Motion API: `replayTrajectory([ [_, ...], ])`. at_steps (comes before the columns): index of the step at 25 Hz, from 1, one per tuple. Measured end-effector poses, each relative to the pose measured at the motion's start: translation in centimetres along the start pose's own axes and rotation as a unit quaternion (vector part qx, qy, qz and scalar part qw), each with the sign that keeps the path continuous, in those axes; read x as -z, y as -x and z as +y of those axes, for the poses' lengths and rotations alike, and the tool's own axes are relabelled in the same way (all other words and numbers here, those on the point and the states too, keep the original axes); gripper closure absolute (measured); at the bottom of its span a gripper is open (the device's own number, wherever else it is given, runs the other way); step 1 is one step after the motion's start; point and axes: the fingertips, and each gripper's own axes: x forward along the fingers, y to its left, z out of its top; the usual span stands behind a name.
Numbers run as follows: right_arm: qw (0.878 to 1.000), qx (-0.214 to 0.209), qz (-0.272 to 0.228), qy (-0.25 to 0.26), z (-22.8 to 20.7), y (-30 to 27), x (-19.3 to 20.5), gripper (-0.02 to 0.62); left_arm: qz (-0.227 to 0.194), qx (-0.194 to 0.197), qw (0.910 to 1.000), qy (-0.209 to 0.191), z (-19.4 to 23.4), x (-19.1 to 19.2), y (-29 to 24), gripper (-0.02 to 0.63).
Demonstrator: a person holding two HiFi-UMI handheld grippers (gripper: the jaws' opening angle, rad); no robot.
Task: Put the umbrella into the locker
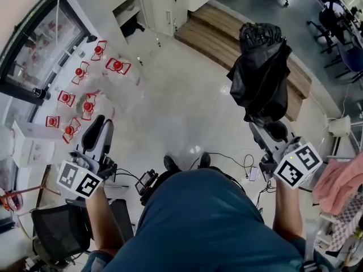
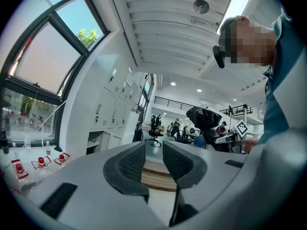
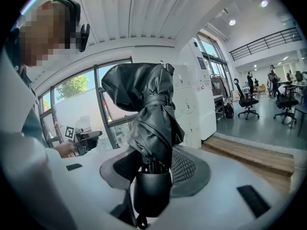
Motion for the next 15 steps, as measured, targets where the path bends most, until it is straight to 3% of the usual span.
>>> replayTrajectory([
  [15, 0.999, 0.029, -0.016, 0.002, 3.5, -3.6, -0.4, 0.410, 0.005, 0.041, 0.9991, 0.007, 4.8, 0.3, 0.9, 0.476],
])
